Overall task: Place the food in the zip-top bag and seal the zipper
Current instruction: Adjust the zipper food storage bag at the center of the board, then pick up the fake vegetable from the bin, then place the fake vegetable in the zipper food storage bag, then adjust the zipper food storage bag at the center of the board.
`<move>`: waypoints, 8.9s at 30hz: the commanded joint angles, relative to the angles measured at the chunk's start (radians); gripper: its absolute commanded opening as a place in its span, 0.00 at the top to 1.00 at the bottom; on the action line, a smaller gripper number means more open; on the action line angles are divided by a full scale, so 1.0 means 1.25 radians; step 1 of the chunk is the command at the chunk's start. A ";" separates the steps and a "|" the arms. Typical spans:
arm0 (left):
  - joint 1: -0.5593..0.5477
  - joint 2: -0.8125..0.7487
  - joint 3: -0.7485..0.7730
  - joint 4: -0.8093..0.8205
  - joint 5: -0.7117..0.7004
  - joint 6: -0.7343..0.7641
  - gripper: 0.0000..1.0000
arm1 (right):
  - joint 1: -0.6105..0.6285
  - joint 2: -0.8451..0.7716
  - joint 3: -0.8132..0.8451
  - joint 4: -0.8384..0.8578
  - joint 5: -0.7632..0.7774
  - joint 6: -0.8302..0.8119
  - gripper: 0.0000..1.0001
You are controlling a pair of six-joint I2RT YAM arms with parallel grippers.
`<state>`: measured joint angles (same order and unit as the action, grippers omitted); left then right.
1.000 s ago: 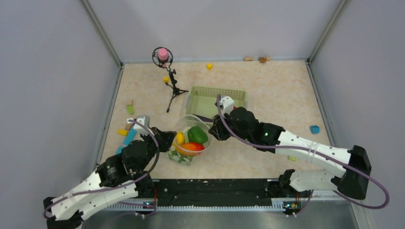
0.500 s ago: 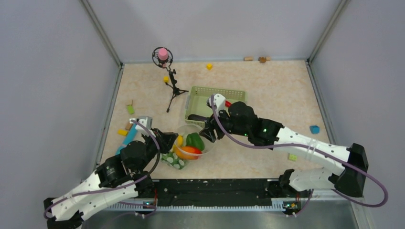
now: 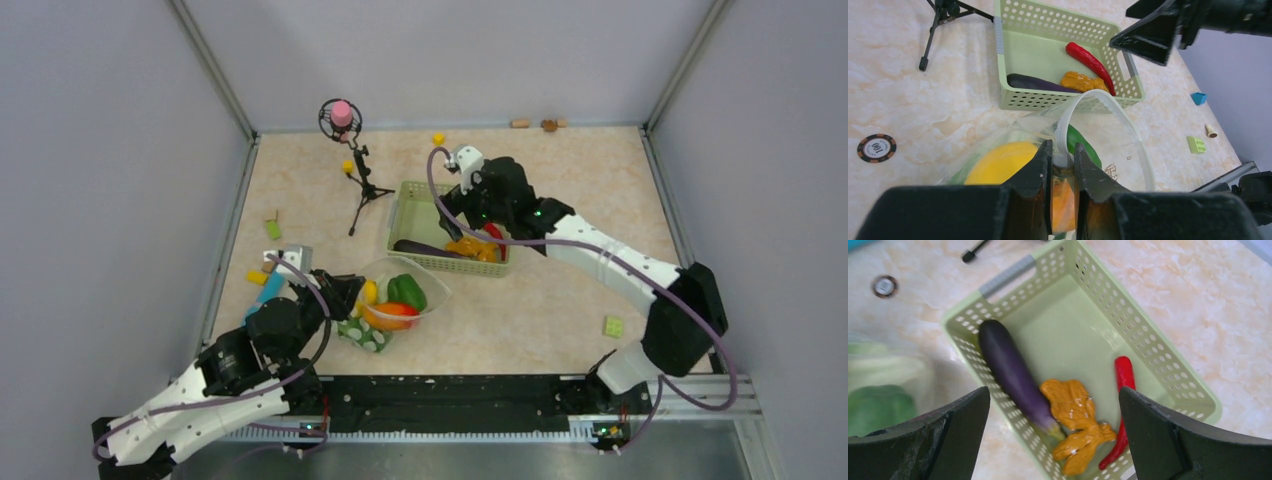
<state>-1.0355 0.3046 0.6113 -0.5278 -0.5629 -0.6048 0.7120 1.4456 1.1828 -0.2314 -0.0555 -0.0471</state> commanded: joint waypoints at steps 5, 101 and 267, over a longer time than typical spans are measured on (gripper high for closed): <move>0.002 -0.047 -0.006 0.042 -0.076 0.014 1.00 | -0.085 0.308 0.272 -0.122 -0.158 -0.129 0.05; 0.002 -0.079 -0.069 0.074 -0.089 0.024 1.00 | -0.059 0.311 0.108 0.007 0.005 -0.189 0.89; 0.011 0.456 0.314 -0.231 -0.360 -0.231 0.79 | 0.328 -0.334 -0.174 -0.160 0.143 0.410 1.00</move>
<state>-1.0344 0.8494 0.9356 -0.8246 -0.8848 -0.8677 1.0931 1.0801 0.9367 -0.4229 0.0513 0.3473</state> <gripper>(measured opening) 0.209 0.005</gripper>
